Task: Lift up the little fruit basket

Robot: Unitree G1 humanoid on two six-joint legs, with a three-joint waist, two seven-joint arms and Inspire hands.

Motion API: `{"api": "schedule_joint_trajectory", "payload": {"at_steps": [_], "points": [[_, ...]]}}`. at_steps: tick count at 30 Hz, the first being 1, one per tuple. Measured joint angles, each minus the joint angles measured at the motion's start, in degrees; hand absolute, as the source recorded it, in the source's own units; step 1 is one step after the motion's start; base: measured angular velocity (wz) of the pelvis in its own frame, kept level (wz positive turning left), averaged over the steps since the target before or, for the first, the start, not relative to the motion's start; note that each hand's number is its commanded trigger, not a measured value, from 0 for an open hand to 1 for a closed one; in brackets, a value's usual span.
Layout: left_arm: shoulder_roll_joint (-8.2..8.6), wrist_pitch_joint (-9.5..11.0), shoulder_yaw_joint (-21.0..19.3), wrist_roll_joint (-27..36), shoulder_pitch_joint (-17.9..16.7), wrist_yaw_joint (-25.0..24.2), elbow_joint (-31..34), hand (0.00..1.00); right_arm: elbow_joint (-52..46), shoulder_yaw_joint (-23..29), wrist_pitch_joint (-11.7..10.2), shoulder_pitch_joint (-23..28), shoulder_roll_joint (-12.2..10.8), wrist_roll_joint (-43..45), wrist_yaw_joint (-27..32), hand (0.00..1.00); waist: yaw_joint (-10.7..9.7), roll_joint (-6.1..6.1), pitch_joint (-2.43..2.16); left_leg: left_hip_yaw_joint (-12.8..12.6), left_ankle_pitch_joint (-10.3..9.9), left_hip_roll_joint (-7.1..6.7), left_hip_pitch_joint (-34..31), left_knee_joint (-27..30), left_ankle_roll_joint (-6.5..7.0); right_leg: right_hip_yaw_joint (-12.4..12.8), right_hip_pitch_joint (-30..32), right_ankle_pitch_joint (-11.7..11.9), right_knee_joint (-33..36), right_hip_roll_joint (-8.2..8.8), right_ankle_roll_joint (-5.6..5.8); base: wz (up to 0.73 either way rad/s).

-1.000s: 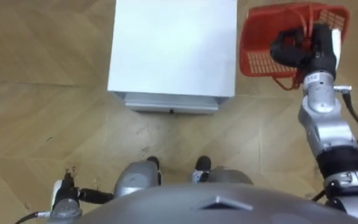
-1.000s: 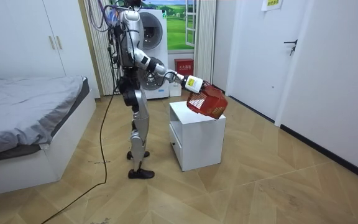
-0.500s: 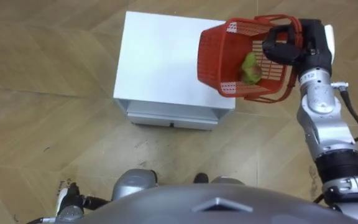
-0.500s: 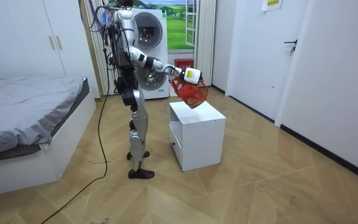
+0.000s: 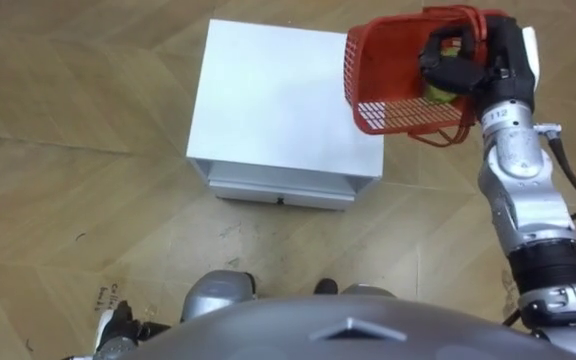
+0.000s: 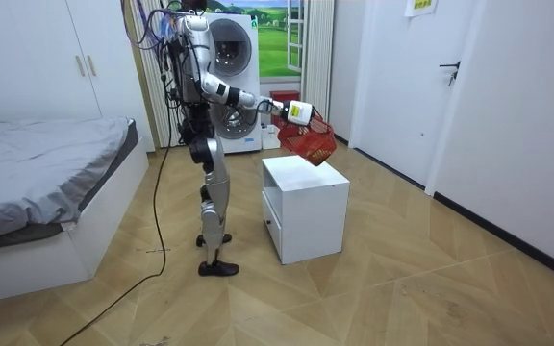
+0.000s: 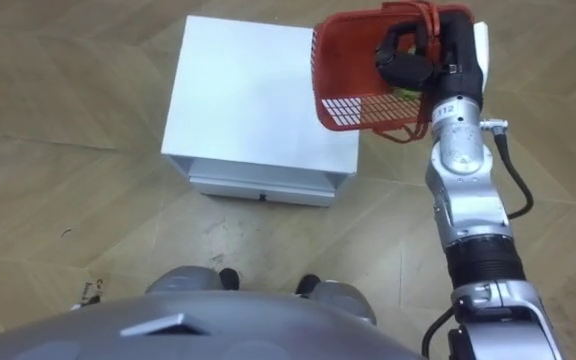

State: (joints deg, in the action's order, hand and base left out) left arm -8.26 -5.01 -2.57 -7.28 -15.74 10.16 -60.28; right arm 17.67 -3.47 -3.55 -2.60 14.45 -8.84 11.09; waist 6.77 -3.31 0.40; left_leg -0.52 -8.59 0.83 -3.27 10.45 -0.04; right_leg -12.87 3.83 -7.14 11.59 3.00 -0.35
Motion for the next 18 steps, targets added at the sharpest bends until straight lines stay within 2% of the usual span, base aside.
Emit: {"api": "schedule_joint_trajectory", "payload": {"at_steps": [7,13,16,18], "points": [[0.01,0.0,0.0,0.0,-0.2,-1.5,0.7,0.0,0.0,-0.2,0.0,0.0,-0.2,1.0,-0.1,1.0,0.0,-0.23,0.08,0.1,-0.1,-0.08,-0.1,0.0,0.05,0.0,0.2,-0.4,0.2,0.09,0.07,0.0],[-0.08,0.3,0.0,-0.8,-0.1,-3.2,1.0,0.0,0.1,-0.3,0.1,0.1,-1.8,4.9,-0.7,1.0,-0.3,-0.67,0.17,-0.2,-0.4,-0.68,0.0,0.4,0.4,0.3,1.0,-1.8,2.4,0.91,0.45,0.0],[-0.05,0.2,-0.2,-2.6,-0.1,-4.0,1.3,0.0,0.1,-0.3,1.3,0.5,-2.8,4.9,-2.3,1.0,-0.3,-0.64,0.18,-0.6,-1.4,-0.92,-0.1,1.9,0.86,0.3,0.8,-2.1,3.4,1.47,0.82,-0.04],[0.18,0.2,-0.8,-4.2,0.0,-4.2,1.4,0.0,0.4,-0.1,2.5,0.6,-3.0,4.9,-3.0,1.0,-0.5,-0.56,0.17,-0.7,-1.9,-1.79,0.0,2.5,1.61,0.3,1.1,-2.7,5.0,2.52,1.55,0.04]]}}
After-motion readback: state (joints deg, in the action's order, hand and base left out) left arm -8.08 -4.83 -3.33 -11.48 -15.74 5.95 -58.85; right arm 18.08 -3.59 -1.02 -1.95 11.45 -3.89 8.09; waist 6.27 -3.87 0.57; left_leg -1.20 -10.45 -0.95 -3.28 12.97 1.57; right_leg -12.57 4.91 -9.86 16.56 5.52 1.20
